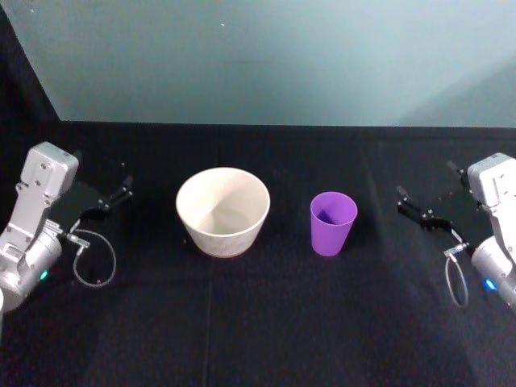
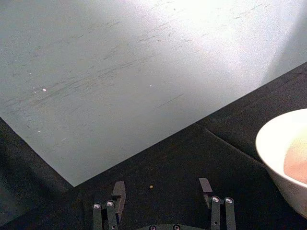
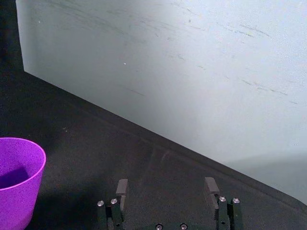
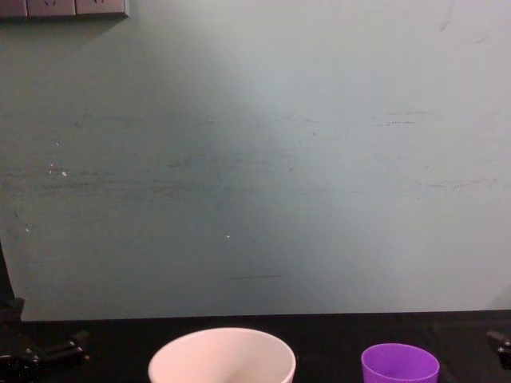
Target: Pick up the cup and pour the mung beans from the cup into the bowl.
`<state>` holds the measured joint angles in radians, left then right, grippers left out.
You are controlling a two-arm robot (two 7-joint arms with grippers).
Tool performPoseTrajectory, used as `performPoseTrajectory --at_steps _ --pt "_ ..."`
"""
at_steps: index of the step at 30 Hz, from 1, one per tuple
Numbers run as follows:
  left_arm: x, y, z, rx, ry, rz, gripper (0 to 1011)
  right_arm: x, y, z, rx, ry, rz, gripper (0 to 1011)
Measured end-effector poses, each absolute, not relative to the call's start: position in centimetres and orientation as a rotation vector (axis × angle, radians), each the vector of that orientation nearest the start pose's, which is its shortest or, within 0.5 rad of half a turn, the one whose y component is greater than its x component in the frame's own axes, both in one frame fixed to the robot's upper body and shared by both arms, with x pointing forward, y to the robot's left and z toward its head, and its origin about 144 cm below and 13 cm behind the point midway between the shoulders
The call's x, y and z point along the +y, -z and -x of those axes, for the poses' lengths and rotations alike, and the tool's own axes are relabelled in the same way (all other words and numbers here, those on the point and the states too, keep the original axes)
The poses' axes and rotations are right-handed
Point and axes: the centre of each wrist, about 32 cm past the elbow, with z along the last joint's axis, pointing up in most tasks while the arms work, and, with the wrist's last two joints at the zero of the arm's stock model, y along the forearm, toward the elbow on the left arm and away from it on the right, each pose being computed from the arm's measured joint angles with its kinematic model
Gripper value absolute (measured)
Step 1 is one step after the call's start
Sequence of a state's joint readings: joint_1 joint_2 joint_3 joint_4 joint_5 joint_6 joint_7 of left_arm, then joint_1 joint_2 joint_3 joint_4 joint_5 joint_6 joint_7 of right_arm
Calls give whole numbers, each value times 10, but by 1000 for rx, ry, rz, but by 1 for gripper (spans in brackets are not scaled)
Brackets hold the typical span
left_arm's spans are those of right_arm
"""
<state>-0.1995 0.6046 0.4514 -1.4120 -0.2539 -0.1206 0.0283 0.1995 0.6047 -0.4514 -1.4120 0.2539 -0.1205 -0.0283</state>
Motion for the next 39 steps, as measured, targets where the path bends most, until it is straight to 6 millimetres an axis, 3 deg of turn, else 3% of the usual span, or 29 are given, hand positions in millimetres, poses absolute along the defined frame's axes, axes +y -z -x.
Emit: performPoseTrajectory --at_steps 39 --pt "310 -1140 -489 -285 -1248 -304 1000 -312 -1140 -487 -284 1252 306 1003"
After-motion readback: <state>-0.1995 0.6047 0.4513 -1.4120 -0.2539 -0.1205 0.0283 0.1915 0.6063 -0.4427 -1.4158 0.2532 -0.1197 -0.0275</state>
